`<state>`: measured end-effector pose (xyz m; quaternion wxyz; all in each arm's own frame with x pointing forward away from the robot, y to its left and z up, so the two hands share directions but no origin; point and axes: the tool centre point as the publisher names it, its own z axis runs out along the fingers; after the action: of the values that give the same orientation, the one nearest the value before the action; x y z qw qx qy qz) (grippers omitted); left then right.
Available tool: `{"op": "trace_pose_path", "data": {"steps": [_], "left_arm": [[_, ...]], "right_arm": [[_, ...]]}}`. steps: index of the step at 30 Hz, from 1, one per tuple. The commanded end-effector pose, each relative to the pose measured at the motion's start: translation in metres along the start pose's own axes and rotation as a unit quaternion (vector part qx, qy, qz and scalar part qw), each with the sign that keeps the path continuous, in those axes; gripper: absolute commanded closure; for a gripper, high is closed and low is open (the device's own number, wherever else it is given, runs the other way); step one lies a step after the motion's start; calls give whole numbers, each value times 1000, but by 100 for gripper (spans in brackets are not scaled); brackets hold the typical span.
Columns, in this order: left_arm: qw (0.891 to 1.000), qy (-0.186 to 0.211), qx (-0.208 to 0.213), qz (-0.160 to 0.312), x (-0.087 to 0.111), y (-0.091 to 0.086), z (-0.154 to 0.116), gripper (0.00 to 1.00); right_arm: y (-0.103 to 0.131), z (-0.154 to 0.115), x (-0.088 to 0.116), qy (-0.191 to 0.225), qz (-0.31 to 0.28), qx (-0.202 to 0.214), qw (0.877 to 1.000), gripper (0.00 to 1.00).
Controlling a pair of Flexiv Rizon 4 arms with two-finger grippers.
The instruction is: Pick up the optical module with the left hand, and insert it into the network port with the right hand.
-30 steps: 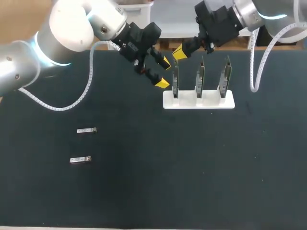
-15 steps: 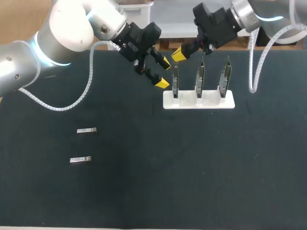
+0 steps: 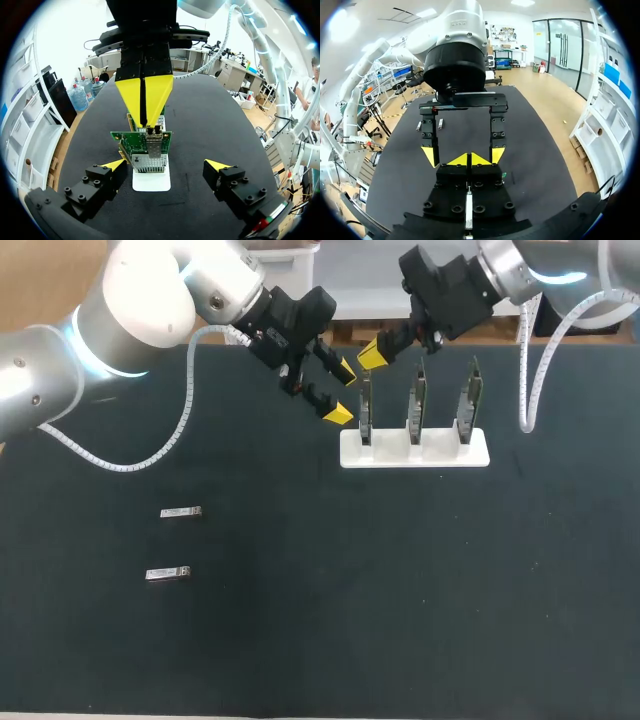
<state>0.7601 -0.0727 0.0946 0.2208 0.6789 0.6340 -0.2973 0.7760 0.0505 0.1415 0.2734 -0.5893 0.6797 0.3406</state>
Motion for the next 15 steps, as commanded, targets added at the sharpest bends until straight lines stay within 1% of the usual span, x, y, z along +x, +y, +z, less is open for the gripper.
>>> {"op": "trace_pose_path", "data": {"steps": [1, 8, 15], "left_arm": [[1000, 3, 3, -1, -1, 3, 0, 0], [1000, 3, 3, -1, -1, 3, 0, 0], [1000, 3, 3, -1, -1, 3, 0, 0]], "right_arm": [[1, 8, 11, 3, 0, 2, 1000, 100], [2, 5, 9, -1, 1, 4, 1000, 100], [7, -7, -4, -27, -10, 10, 1000, 100]]}}
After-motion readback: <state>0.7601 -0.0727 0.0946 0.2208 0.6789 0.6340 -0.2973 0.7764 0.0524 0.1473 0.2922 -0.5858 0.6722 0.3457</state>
